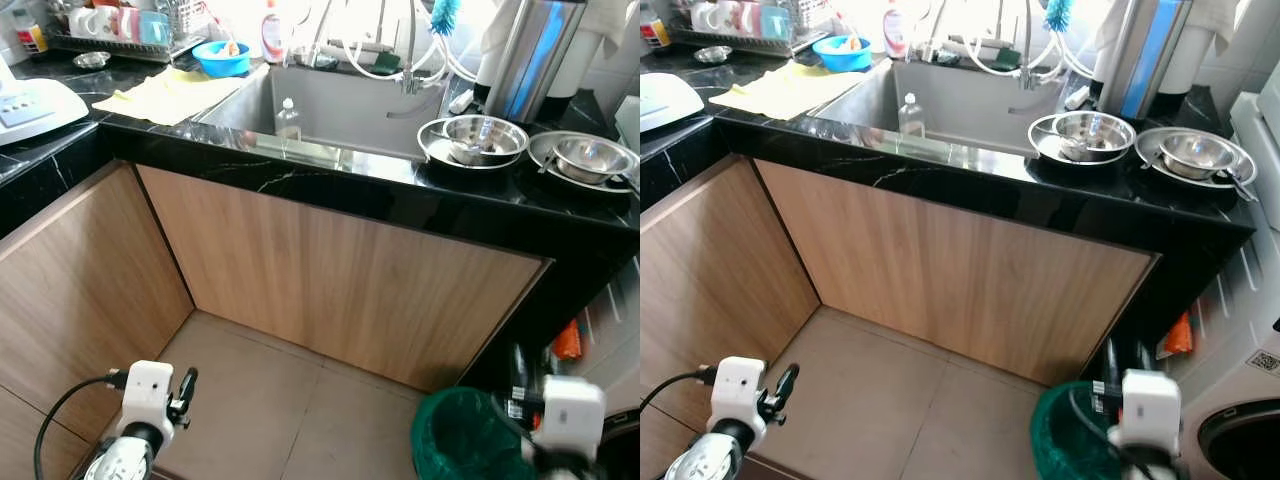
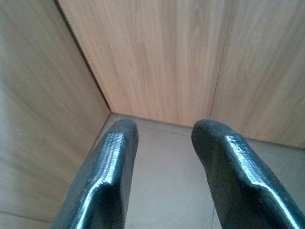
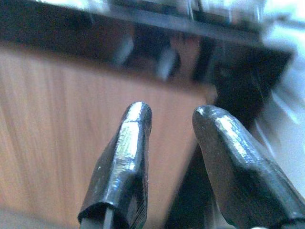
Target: Kitchen organization
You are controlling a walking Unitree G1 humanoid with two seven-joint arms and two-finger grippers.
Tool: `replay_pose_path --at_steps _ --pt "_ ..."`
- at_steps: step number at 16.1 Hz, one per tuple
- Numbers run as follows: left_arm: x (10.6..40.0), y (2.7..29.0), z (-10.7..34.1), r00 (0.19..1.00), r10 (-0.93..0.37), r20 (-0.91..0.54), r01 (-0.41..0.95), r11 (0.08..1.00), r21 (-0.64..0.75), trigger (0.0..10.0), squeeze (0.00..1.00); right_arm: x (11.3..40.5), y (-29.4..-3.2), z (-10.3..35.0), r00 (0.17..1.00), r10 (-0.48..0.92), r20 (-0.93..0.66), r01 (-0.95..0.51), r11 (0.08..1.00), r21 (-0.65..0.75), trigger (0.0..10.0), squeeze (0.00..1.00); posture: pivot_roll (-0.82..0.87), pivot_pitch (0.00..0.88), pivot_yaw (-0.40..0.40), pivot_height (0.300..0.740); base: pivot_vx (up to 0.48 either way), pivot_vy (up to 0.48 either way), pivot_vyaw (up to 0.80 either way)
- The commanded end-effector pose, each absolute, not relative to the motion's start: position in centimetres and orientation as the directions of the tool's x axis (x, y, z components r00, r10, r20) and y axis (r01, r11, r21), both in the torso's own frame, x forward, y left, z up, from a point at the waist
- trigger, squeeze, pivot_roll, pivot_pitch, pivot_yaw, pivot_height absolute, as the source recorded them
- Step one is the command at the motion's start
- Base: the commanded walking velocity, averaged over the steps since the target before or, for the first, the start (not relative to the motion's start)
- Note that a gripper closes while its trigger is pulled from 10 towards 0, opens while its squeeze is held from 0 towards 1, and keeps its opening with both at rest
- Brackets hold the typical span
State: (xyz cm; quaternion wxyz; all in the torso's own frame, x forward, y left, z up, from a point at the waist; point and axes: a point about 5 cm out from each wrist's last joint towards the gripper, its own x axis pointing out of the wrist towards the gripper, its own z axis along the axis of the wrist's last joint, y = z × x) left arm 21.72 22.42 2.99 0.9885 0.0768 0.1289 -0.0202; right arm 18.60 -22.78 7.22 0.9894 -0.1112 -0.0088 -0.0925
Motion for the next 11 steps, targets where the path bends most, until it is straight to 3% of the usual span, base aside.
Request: replay_pose_path --at_steps 1,5,11 --pt "22.6 22.0 3.0 0.966 -0.011 -0.258 0.048 0.989 0.139 10.0 0.0 20.0 -22.2 9.1 0.987 -0.134 0.091 0.152 0.961 -0.233 10.0 0.0 -0.12 0.0 0.003 0.74 0.0 0.0 0.0" --pt "25.6 19.9 3.4 0.977 -0.021 -0.213 0.043 0.994 0.098 10.0 0.0 24.0 -20.8 11.0 0.988 -0.067 0.139 0.096 0.973 -0.21 10.0 0.0 -0.12 0.0 -0.01 0.74 0.0 0.0 0.0" --pt "30.3 17.6 6.6 0.997 -0.031 -0.075 0.034 0.999 0.039 10.0 0.0 26.0 -19.1 10.8 0.992 -0.037 0.119 0.058 0.983 -0.176 10.0 0.0 -0.12 0.002 -0.01 0.74 0.0 0.0 0.0"
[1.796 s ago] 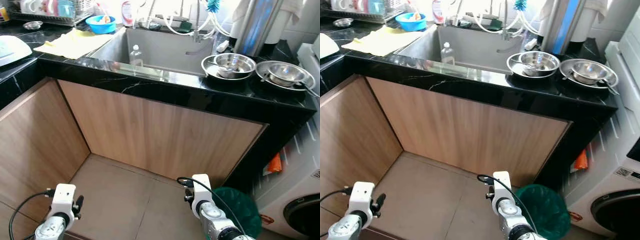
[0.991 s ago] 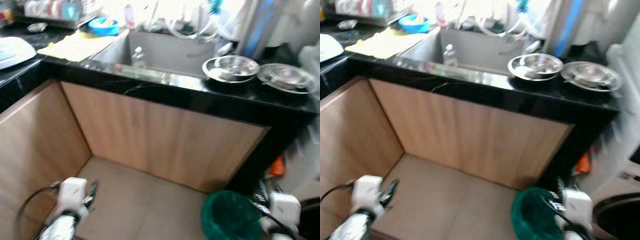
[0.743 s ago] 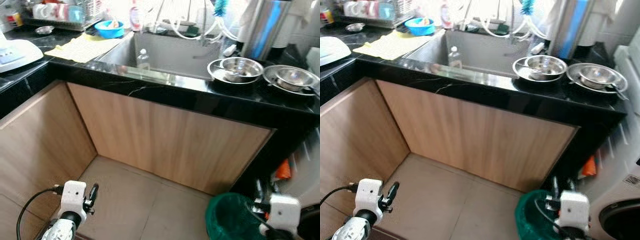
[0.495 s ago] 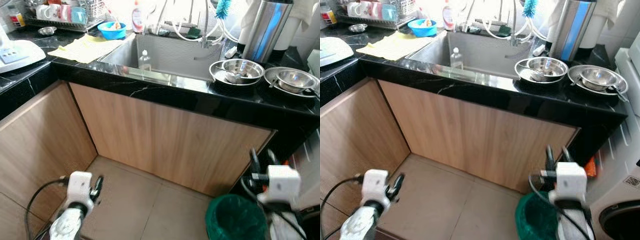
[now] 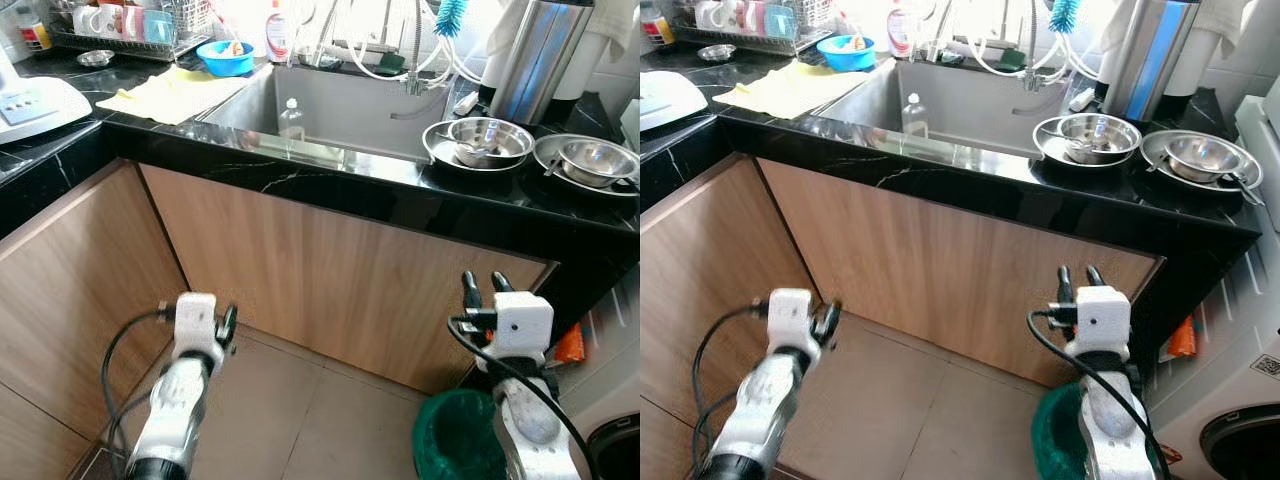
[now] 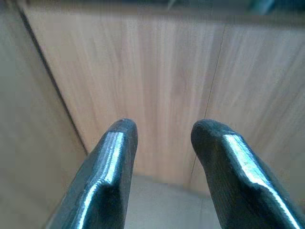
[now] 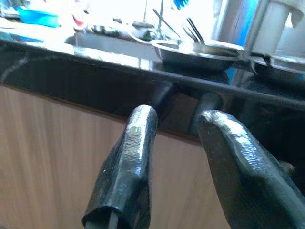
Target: Kitchen organization
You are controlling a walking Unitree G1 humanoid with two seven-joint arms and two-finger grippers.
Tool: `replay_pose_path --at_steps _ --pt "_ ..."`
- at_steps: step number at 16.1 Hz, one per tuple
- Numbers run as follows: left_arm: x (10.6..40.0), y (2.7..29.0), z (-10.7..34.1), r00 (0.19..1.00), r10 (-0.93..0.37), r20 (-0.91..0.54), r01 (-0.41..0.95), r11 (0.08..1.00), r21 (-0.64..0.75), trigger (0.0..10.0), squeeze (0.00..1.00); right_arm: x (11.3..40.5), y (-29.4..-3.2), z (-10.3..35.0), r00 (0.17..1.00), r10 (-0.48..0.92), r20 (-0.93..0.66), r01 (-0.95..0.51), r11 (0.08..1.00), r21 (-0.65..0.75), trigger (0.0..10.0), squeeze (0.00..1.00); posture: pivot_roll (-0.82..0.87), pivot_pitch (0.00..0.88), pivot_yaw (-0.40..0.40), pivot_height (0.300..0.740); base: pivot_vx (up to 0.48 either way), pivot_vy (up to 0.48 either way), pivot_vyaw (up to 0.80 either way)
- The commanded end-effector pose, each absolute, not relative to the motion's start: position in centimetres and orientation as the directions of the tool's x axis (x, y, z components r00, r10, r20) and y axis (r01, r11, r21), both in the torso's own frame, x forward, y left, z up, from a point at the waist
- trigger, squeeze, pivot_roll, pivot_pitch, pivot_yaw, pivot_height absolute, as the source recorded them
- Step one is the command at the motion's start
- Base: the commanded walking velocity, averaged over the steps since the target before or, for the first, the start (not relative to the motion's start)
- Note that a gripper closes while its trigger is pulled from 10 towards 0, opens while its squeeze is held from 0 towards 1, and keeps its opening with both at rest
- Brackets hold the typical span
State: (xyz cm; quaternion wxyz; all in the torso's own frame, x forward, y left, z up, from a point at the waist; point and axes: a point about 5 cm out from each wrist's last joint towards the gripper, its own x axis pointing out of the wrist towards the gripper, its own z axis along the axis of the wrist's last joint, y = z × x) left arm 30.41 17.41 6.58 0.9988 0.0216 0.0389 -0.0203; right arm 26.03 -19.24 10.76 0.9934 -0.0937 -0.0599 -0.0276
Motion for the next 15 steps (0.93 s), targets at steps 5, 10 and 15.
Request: replay_pose_path --at_steps 5,10,15 --pt "30.4 17.3 4.4 0.987 -0.018 -0.158 0.022 0.999 0.023 10.0 0.0 25.9 -18.9 6.6 0.998 -0.054 -0.027 0.05 0.99 -0.129 10.0 0.0 -0.12 0.0 -0.012 0.74 0.0 0.0 0.0" --pt "27.8 17.5 -0.3 0.92 -0.052 -0.388 0.082 0.995 0.061 10.0 0.0 21.9 -18.7 -2.3 0.893 -0.054 -0.447 0.045 0.999 -0.031 10.0 0.0 -0.12 0.0 -0.003 0.74 0.0 0.0 0.0" --pt "24.5 20.4 -3.7 0.803 0.003 -0.596 0.048 0.996 0.07 10.0 0.0 17.4 -19.0 -7.1 0.738 -0.072 -0.671 0.06 0.997 -0.042 10.0 0.0 -0.12 0.0 0.0 0.74 0.0 0.0 0.0"
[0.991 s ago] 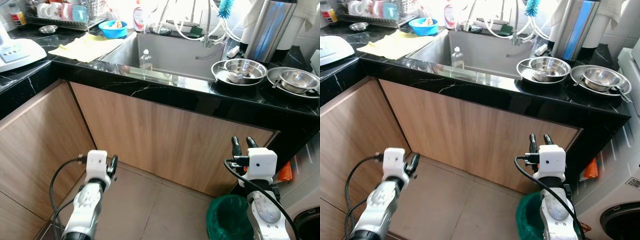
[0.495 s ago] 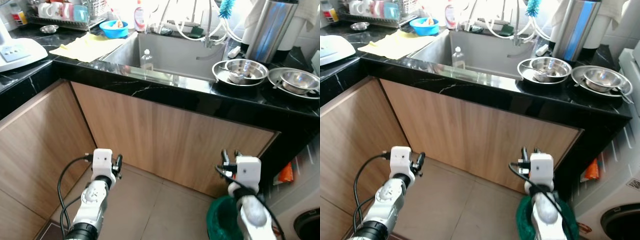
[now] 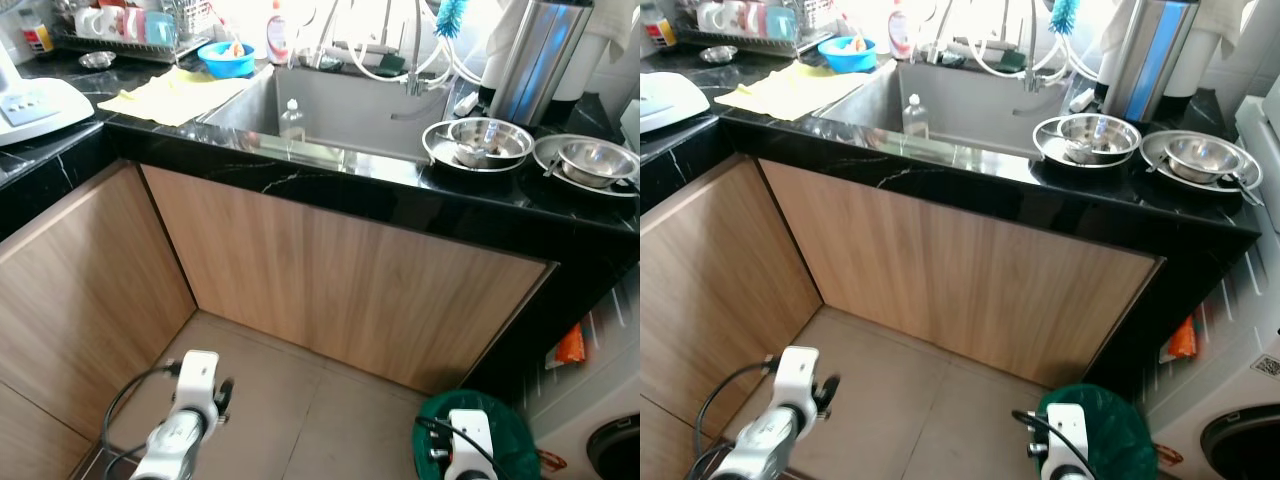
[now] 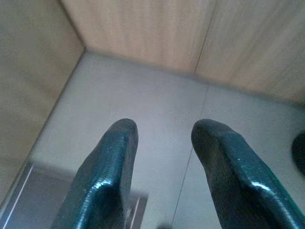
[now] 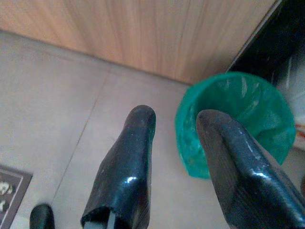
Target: Kitchen organization
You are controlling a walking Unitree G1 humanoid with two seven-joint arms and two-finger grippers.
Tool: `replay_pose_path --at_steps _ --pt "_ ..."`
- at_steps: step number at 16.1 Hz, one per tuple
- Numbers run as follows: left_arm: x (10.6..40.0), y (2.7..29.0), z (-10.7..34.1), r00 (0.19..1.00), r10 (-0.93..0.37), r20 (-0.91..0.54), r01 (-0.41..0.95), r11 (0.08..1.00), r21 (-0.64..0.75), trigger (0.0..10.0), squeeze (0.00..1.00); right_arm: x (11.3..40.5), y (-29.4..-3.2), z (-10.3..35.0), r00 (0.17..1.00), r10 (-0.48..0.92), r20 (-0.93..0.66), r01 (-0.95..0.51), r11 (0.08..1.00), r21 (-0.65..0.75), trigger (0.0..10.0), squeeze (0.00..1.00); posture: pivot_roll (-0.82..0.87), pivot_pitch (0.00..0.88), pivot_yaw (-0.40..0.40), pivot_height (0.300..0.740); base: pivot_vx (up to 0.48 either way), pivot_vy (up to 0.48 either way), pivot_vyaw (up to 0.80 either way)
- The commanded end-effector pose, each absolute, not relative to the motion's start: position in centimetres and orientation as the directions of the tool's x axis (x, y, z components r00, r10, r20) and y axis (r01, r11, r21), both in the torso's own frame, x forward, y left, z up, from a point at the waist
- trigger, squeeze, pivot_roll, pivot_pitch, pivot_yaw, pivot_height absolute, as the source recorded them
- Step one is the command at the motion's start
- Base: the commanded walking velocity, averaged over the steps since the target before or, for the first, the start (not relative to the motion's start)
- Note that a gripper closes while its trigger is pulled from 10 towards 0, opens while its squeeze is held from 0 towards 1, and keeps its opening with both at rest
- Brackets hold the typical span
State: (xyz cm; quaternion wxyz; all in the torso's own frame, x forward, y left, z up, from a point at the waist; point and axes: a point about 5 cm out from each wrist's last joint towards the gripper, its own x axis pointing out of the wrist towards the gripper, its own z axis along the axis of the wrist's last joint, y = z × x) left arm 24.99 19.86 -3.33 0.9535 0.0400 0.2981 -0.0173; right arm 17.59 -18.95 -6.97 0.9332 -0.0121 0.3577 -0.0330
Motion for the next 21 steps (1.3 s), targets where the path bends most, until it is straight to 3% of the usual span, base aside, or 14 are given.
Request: replay_pose_path --at_steps 1,5,8,12,15,18,21 --pt "23.6 21.2 -4.4 0.765 0.022 -0.643 0.056 0.993 0.1 10.0 0.0 16.5 -19.0 -7.9 0.703 -0.065 -0.708 0.053 0.998 -0.039 10.0 0.0 -0.12 0.0 0.003 0.74 0.0 0.0 0.0" --pt "19.6 22.9 -6.9 0.585 0.07 -0.808 0.101 0.982 0.158 10.0 0.0 12.0 -19.5 -10.6 0.47 -0.074 -0.88 0.075 0.996 -0.044 10.0 0.0 -0.12 0.0 -0.001 0.74 0.0 0.0 0.0" --pt "18.8 22.1 -7.6 0.557 0.069 -0.828 0.093 0.985 0.144 10.0 0.0 10.2 -19.5 -11.2 0.403 -0.039 -0.914 0.119 0.993 0.01 10.0 0.0 -0.12 0.0 -0.016 0.74 0.0 0.0 0.0" --pt "18.6 21.0 -7.9 0.548 0.054 -0.835 0.082 0.99 0.117 10.0 0.0 11.1 -19.5 -10.9 0.44 -0.027 -0.898 0.086 0.996 0.012 10.0 0.0 -0.13 0.0 -0.02 0.74 0.0 0.0 0.0" --pt "18.9 20.6 -7.9 0.558 0.04 -0.829 0.076 0.992 0.099 10.0 0.0 15.4 -21.3 -8.7 0.645 -0.096 -0.758 0.116 0.993 -0.026 10.0 0.0 -0.13 0.0 -0.017 0.74 0.0 0.0 0.0" --pt "18.9 20.2 -7.9 0.553 0.034 -0.832 0.087 0.991 0.099 10.0 0.0 16.9 -20.2 -8.3 0.679 -0.072 -0.73 0.083 0.996 -0.021 10.0 0.0 -0.13 0.0 -0.016 0.74 0.0 0.0 0.0" --pt "19.0 20.0 -7.9 0.561 0.039 -0.827 0.078 0.992 0.1 10.0 0.0 17.5 -19.1 -8.3 0.663 -0.035 -0.748 0.024 0.999 -0.025 10.0 0.0 -0.13 0.0 -0.015 0.74 0.0 0.0 0.0"
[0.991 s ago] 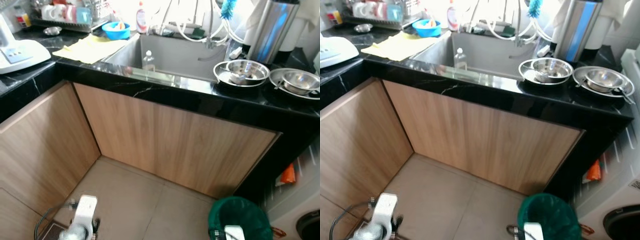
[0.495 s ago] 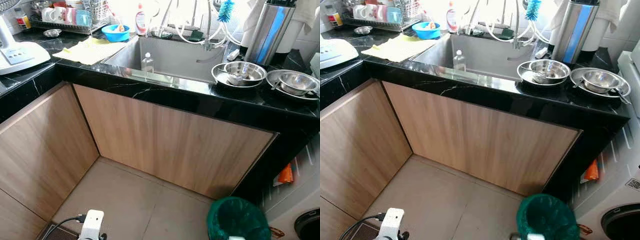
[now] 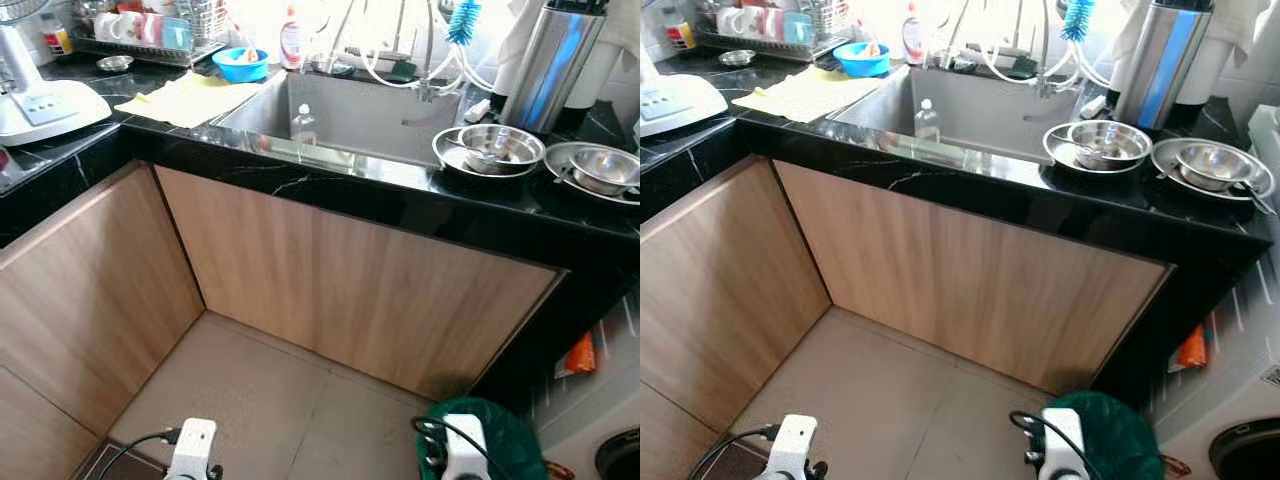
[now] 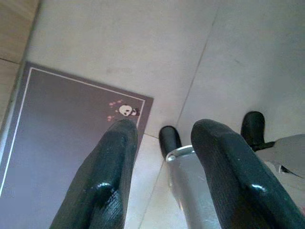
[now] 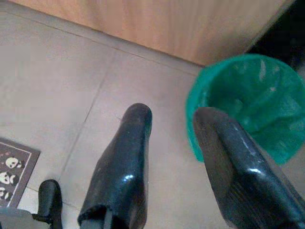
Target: Kitchen organization
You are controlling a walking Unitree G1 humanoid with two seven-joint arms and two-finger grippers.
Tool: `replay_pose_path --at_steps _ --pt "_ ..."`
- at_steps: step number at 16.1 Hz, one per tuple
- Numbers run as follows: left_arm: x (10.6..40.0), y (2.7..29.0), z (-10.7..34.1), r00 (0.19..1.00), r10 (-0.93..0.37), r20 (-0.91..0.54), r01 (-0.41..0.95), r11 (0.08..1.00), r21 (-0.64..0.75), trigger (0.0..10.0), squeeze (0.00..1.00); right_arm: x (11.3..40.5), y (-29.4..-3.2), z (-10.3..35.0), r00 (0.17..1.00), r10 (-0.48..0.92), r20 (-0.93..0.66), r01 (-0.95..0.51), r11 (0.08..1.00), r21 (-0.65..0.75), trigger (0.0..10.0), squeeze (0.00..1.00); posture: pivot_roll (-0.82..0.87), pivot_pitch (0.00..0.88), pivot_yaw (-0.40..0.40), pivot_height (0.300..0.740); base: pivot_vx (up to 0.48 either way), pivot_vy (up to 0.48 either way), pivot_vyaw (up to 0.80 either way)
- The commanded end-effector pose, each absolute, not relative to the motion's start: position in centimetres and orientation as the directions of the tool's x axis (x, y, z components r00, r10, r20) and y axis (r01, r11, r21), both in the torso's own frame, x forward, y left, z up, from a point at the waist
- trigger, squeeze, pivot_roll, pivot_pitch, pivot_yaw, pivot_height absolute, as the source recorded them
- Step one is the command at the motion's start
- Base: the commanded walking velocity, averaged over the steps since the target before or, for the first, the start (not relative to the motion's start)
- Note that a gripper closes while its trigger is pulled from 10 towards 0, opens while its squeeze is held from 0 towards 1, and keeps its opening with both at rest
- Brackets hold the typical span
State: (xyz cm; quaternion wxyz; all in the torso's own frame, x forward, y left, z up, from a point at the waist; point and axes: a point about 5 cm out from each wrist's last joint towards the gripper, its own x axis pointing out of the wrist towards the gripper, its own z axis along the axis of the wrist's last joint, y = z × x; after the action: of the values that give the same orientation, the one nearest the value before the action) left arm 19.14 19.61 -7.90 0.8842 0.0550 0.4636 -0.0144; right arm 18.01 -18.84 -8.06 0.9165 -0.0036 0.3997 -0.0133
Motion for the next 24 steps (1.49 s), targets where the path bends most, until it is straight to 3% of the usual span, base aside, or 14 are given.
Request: replay_pose_path --at_steps 1,5,11,24 --pt "19.1 20.1 -7.9 0.567 0.051 -0.822 0.064 0.992 0.105 10.0 0.0 17.3 -18.5 -8.6 0.647 -0.024 -0.762 0.025 1.0 -0.01 10.0 0.0 -0.12 0.0 -0.02 0.74 0.0 0.0 0.0" --pt "19.4 19.3 -7.8 0.575 0.035 -0.818 0.053 0.995 0.081 10.0 0.0 16.9 -16.4 -9.0 0.624 0.029 -0.781 -0.008 0.999 0.031 10.0 0.0 -0.11 0.0 -0.024 0.74 0.0 0.0 0.0" --pt "19.3 19.1 -7.9 0.577 0.033 -0.816 0.066 0.994 0.087 10.0 0.0 16.8 -16.2 -9.1 0.616 0.024 -0.787 -0.007 1.0 0.025 10.0 0.0 -0.11 0.0 -0.024 0.74 0.0 0.0 0.0" --pt "19.5 18.9 -7.8 0.583 0.021 -0.812 0.076 0.994 0.08 10.0 0.0 16.9 -16.0 -9.1 0.603 0.037 -0.797 -0.037 0.999 0.019 10.0 0.0 -0.12 0.0 -0.024 0.74 0.298 0.0 -0.09"
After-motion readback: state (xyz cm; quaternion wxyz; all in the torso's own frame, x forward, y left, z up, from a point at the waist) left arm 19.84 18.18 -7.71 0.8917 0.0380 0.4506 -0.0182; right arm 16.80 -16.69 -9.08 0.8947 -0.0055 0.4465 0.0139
